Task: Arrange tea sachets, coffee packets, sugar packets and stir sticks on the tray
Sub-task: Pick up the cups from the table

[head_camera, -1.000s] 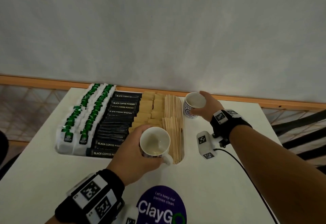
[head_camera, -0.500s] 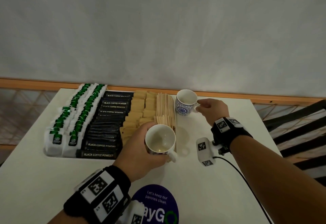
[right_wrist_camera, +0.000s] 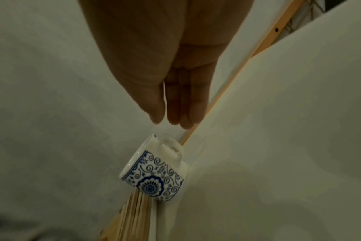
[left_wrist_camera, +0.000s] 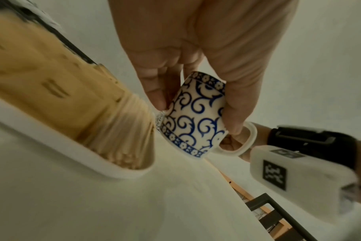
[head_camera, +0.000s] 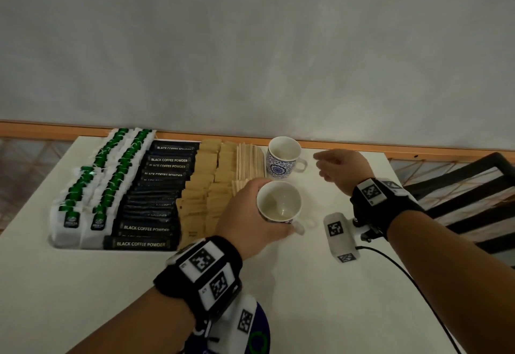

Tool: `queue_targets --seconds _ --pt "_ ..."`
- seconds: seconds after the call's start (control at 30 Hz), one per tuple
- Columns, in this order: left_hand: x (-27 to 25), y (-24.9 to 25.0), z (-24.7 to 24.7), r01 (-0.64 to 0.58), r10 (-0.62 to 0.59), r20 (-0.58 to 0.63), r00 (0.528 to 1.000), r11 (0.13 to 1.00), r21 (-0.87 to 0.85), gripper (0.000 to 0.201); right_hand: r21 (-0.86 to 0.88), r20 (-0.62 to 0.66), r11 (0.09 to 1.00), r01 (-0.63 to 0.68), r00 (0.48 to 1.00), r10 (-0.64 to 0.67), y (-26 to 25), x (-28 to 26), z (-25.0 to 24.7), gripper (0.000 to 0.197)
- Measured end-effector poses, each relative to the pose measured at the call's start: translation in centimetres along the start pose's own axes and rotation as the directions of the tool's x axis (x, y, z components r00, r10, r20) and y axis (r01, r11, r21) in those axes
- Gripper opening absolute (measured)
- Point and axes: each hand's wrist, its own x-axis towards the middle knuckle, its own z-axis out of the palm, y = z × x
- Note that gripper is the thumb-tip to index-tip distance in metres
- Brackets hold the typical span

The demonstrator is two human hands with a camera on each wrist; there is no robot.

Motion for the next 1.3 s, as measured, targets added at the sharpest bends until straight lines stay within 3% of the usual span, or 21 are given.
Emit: queue_targets --seconds 0.2,0.33,0.47,0.77,1.1,1.2,1.3 --pt "4.1 0.2 3.8 0.025 -0.024 -0.041 0.999 0.999 0.042 0.079 0.058 0.341 0.989 -0.136 0.934 0.108 -0.4 -2.9 -1.4 0.014" --pt "5.8 -0.6 4.5 0.031 -0.026 -0.029 0.999 0.983 0.180 0.086 0.146 0.426 0.965 -0.217 0.894 0.137 0.3 -4.1 -0.8 0.019" --pt "6.2 -1.4 4.4 0.066 -0.057 -0.043 0.997 0.968 0.241 0.085 0.213 0.425 0.943 -0.255 0.893 0.146 0.5 -4.0 -0.3 0.023" --pt "6.5 -2.2 4.2 0.061 -0.046 -0.077 0.996 0.977 0.203 0.087 0.232 0.387 0.945 -0.231 0.913 0.129 0.3 -3.9 0.6 0.024" --pt "5.4 -1.0 3.4 0.116 -0.107 -0.051 0.993 0.969 0.220 0.096 0.119 0.311 0.977 -0.176 0.941 0.132 -0.3 -4.7 0.7 0.031" --pt "2.9 -0.1 1.9 0.078 -0.064 -0.073 0.995 0.974 0.214 0.083 0.053 0.277 0.990 -0.130 0.954 0.111 -1.0 -5.5 -1.1 0.031" --pt "-1.4 -0.2 -0.8 0.040 -0.036 -0.020 0.999 0.969 0.244 0.052 -0.026 0.283 0.996 -0.088 0.955 0.092 -1.5 -7.5 -4.2 0.027"
